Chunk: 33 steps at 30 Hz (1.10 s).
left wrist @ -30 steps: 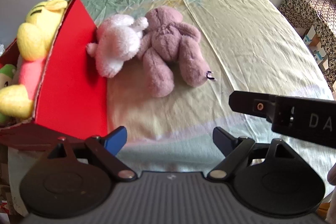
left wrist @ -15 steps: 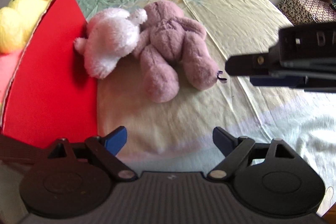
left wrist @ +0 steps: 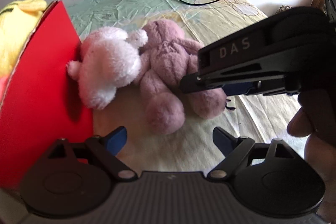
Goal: Organize objects
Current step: 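Move the right gripper to the mauve teddy bear on the bed, then grasp the mauve teddy bear by its body with the right gripper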
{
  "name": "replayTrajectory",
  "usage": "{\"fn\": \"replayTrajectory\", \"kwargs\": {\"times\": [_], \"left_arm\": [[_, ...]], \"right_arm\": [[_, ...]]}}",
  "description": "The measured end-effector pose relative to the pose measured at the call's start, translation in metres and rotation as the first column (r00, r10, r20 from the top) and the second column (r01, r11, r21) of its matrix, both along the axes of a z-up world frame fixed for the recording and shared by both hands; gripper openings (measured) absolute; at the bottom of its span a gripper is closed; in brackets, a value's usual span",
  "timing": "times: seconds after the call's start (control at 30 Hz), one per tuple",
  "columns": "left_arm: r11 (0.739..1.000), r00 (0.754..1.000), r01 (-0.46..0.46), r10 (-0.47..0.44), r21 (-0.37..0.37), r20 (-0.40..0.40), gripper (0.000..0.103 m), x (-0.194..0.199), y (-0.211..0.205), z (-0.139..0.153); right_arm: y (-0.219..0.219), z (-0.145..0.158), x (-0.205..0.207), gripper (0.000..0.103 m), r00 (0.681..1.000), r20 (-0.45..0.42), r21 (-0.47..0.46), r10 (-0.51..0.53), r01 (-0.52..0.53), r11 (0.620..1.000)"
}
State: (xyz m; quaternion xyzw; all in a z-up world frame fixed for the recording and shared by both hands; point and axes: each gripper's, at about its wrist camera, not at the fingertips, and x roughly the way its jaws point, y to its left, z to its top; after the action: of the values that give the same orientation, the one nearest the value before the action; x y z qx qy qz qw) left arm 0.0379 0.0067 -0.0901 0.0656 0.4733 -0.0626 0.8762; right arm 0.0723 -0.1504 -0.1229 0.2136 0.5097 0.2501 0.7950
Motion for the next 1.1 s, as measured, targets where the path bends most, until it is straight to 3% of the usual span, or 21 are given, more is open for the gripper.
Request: {"fn": "replayTrajectory", "kwargs": {"times": [0.03,0.1,0.43,0.83,1.0,1.1], "left_arm": [[1.000,1.000,0.003,-0.003,-0.007,0.000,0.087,0.002,0.000,0.000],[1.000,1.000,0.011,-0.011,-0.019,-0.001,0.087,0.005,0.001,0.002],[0.983,0.988,0.150,-0.153,-0.102,-0.023,0.087,-0.006,-0.021,0.007],[0.922,0.930,0.350,-0.363,-0.168,-0.058,0.087,-0.058,-0.063,0.011],[0.920,0.929,0.342,-0.361,-0.194,-0.074,0.087,-0.050,-0.068,0.010],[0.918,0.935,0.307,-0.340,-0.252,-0.100,0.087,-0.037,-0.064,0.009]], "right_arm": [[0.000,-0.001,0.000,0.042,1.000,0.000,0.013,-0.008,0.008,1.000],[-0.002,-0.001,0.000,0.031,1.000,-0.008,0.006,-0.011,0.011,1.000],[-0.048,0.004,-0.032,0.029,0.997,-0.029,0.024,-0.078,0.079,0.997],[-0.108,0.006,-0.089,0.030,0.987,-0.086,0.014,-0.137,0.138,0.990],[-0.119,0.010,-0.095,0.034,0.988,-0.074,0.022,-0.132,0.134,0.991],[-0.124,0.013,-0.090,0.039,0.987,-0.069,0.046,-0.142,0.145,0.988]]}}
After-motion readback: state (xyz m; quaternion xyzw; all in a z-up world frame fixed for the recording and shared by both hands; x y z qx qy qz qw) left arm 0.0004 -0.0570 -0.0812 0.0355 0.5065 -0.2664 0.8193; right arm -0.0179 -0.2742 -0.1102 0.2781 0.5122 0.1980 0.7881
